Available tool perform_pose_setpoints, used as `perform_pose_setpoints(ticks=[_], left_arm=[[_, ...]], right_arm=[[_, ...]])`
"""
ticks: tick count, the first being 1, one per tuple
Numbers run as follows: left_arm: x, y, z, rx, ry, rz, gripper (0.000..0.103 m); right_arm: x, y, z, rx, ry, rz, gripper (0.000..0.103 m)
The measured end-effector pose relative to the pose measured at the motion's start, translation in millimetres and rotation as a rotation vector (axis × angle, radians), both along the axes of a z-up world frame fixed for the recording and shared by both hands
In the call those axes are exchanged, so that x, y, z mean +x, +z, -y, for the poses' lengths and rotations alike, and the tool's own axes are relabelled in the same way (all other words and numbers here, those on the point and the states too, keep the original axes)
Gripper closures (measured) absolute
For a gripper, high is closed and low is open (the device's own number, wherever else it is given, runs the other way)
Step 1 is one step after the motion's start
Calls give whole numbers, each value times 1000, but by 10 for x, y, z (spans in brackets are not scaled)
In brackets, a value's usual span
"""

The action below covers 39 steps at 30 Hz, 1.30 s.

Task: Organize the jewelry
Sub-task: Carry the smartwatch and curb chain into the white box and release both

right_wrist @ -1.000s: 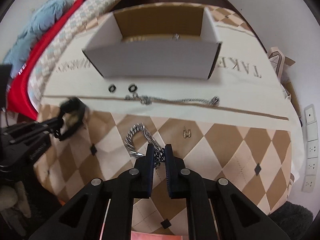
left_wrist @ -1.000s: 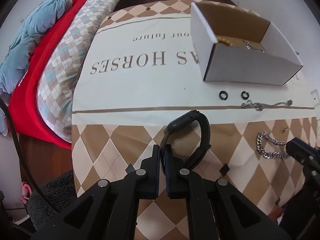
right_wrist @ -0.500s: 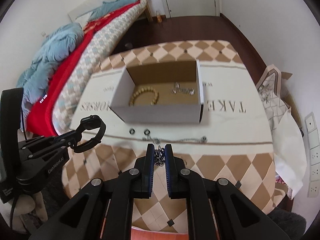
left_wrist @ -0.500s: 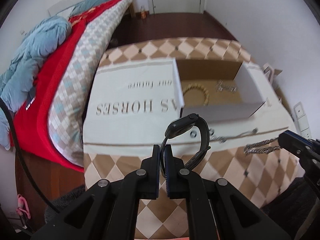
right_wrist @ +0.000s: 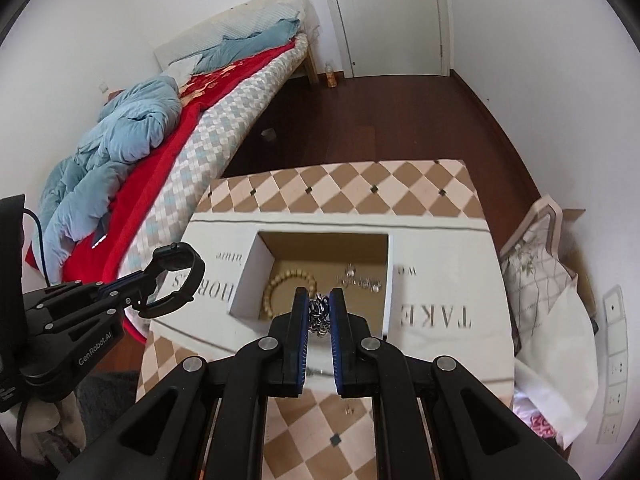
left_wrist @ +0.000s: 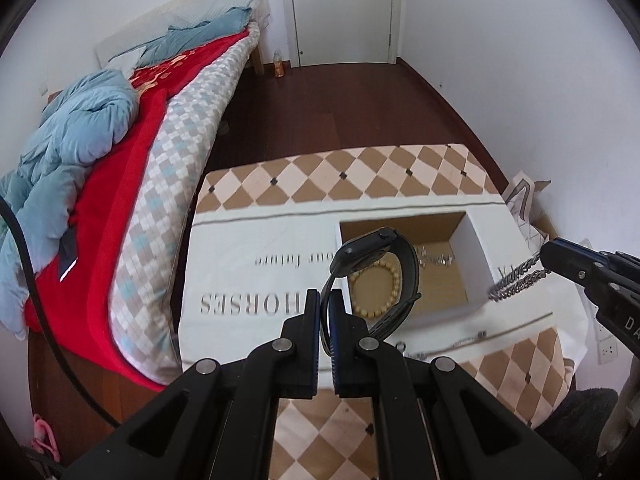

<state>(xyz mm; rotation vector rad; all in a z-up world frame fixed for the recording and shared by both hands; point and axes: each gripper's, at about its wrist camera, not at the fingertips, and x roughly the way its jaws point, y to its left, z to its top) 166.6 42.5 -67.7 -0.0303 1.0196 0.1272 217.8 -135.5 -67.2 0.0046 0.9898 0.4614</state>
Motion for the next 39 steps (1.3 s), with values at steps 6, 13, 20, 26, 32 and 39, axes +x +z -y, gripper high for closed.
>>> perform_pose_setpoints(ticks=[6, 13, 20, 26, 32, 39], left_arm=[[302, -45, 31, -3, -34, -19, 101], [614, -289, 89, -43, -78, -86, 101], [815, -500, 167, -106, -119, -147, 101], [1002, -514, 187, -198, -136, -184, 90], [1016, -272, 48, -181, -81, -108, 38], [828, -179, -122, -3, 11, -67, 3]], right_arm=[[336, -152, -104, -23, 28, -51, 93], [597, -551, -128, -14, 20, -165, 93], [657, -754, -106, -8, 17, -221, 93], [698, -842, -43, 15, 0, -311, 91], [658, -729, 43, -23, -29, -298, 64], [461, -617, -38, -249, -68, -181, 3]])
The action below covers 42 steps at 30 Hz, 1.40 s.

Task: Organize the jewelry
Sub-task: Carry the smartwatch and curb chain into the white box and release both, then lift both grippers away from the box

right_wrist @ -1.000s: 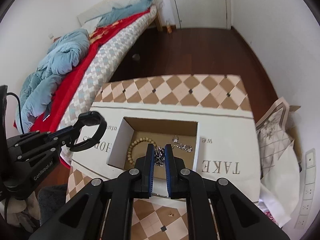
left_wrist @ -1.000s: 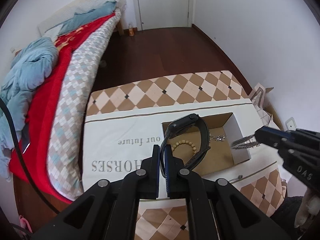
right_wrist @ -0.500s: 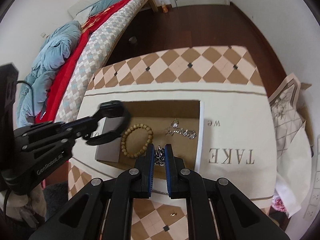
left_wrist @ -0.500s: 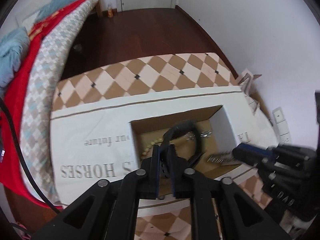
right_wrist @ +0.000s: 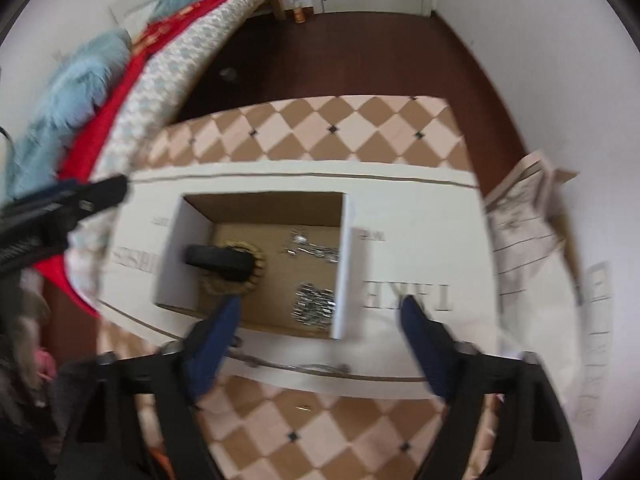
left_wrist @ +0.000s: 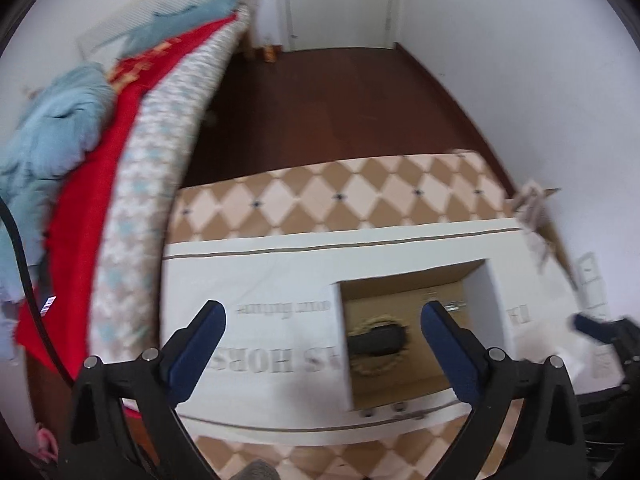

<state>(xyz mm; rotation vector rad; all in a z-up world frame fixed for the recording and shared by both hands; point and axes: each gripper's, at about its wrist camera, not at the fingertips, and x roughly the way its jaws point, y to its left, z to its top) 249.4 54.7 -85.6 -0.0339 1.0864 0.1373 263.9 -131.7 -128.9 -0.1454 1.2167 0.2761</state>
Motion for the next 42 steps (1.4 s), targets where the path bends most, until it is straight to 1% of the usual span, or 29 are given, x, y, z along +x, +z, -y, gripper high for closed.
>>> perform_pose_setpoints(ticks=[1, 3, 8, 14, 20, 25, 29, 34, 38, 42], left_arm=[[-67, -25, -14, 32, 18, 1, 3], [-177, -71, -50, 53, 41, 4, 2], [-428, -145, -47, 83, 74, 8, 2], [-695, -85, 19, 89, 78, 22, 2], [-924, 91, 38, 72, 95, 59, 2], [-1115, 264, 68, 77, 101, 95, 2], [-1296, 433, 99, 68, 102, 132, 2], [-1509, 671, 165, 81, 98, 185, 2], [-1668, 847, 190, 71, 102, 226, 2], [-1750, 897, 195, 69, 121, 236, 2]], right_arm=[[-22, -16, -3, -18, -3, 7, 0], [-76, -71, -7, -43, -12, 9, 0], [-221, -148, -30, -47, -30, 14, 0], [-394, -46, -71, -22, -33, 40, 0], [-609, 194, -92, -9, -26, 89, 0], [-804, 461, -32, 1, -30, 144, 0], [-961, 695, 23, 12, -39, 192, 0], [-1162, 948, 84, 17, -45, 246, 0], [-1308, 1092, 126, 26, -49, 276, 0], [-1420, 1197, 174, 61, -54, 293, 0]])
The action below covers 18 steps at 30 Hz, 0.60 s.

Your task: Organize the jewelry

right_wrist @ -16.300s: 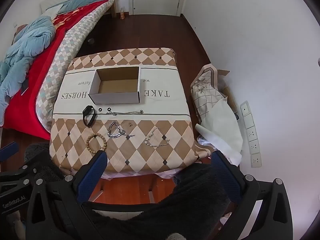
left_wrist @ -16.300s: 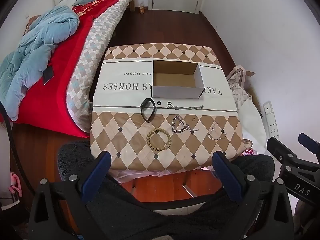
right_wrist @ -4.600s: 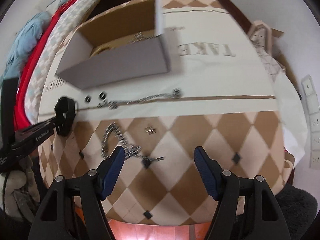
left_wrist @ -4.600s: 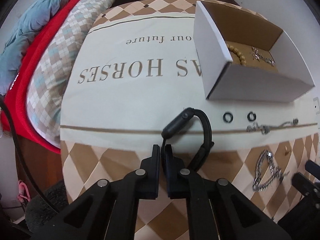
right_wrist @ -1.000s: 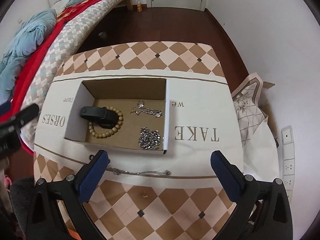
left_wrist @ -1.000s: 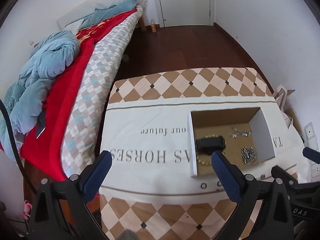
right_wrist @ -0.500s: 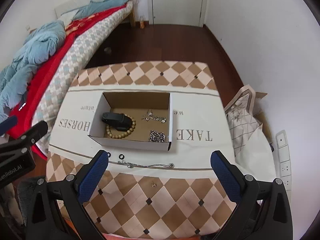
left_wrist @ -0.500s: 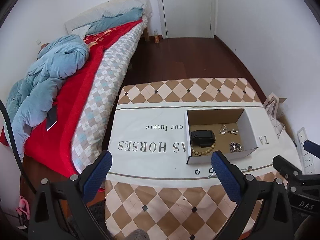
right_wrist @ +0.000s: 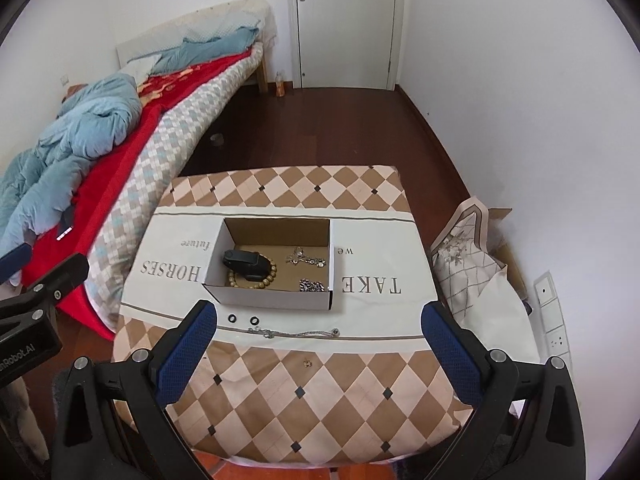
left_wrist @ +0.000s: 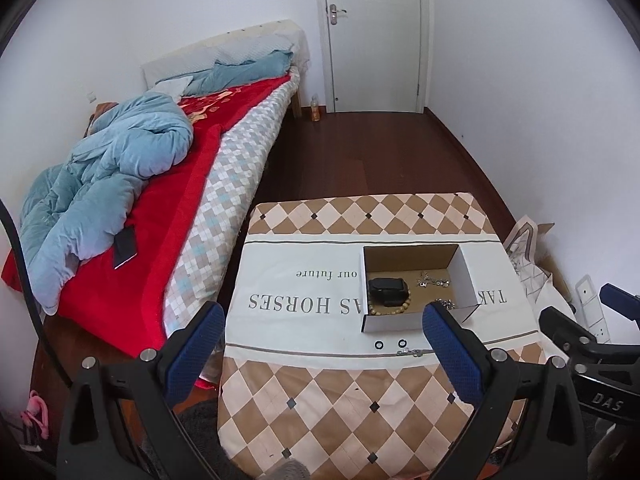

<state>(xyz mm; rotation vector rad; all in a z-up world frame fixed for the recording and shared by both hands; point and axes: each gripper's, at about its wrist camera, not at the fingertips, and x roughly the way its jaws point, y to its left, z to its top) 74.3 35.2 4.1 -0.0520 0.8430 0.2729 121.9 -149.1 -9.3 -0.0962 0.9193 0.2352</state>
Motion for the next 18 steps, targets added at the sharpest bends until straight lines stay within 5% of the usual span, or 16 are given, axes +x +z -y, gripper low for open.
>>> perform_pose_setpoints(ticks=[3, 8, 12, 18], left_arm=[[-31, -90, -32, 16, 43, -3, 2], [17, -543, -141, 68, 113, -71, 2], [92, -996, -199, 130, 153, -160, 2], [202, -1422, -262, 176, 185, -250, 2]], right_arm=[[-55, 5, 55, 68, 28, 20, 0], [37, -476, 156, 9, -14, -53, 0], [186, -1108, 287, 39, -25, -185, 39], [466, -1800, 517, 75, -85, -269, 40]])
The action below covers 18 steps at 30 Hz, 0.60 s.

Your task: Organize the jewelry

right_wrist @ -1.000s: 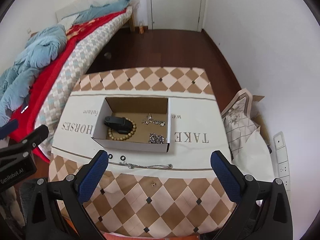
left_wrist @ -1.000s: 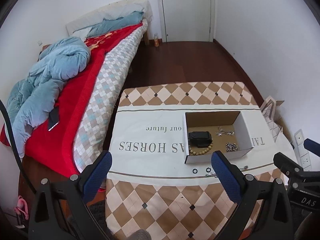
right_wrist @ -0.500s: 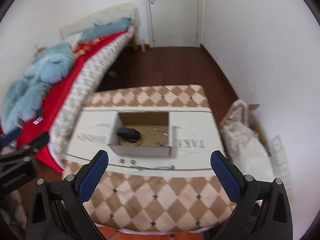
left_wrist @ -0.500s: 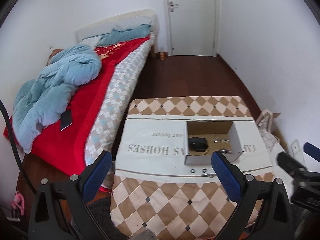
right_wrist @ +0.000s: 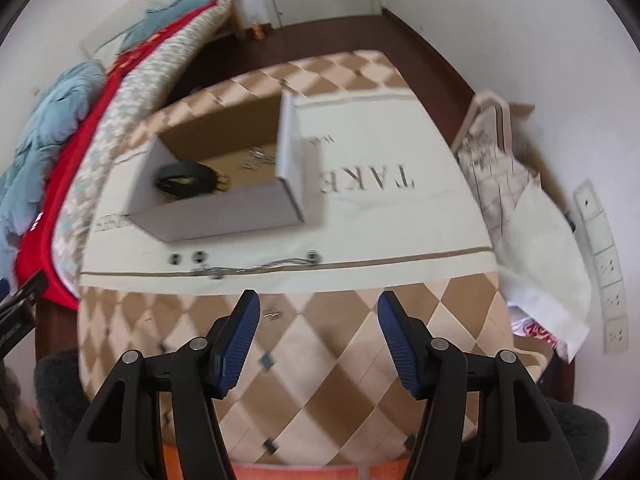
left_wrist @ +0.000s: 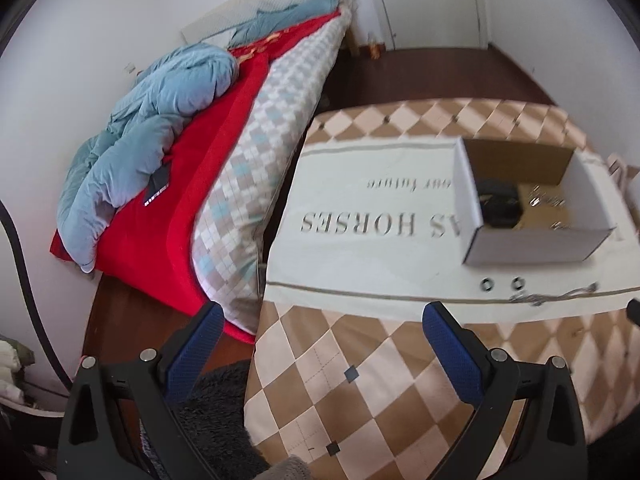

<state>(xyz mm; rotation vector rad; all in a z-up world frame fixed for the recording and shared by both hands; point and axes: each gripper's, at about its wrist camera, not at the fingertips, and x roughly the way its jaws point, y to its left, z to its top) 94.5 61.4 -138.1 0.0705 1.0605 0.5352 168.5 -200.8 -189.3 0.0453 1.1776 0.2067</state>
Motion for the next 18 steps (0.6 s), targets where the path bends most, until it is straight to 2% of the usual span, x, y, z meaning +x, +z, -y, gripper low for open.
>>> perform_pose_setpoints(ticks=[5, 9, 10, 11, 12, 13, 18], left_arm=[[147, -296, -80, 3, 20, -73, 2], [225, -435, -120, -13, 35, -107, 2], [243, -458, -124, -14, 35, -112, 2], [261, -483, -121, -13, 34, -117, 2], [272, -495, -121, -14, 34, -120, 2], [283, -511, -115, -16, 33, -123, 2], [319, -545, -17, -53, 9, -130, 2]], right_arm=[[257, -327, -77, 5, 15, -21, 40], [428, -529, -287, -32, 57, -34, 40], [460, -576, -347, -43, 70, -39, 44], [474, -619, -387, -56, 82, -46, 53], [467, -618, -439, -104, 93, -16, 68], [468, -631, -460, -105, 105, -15, 92], [445, -613, -274, -87, 68, -15, 92]])
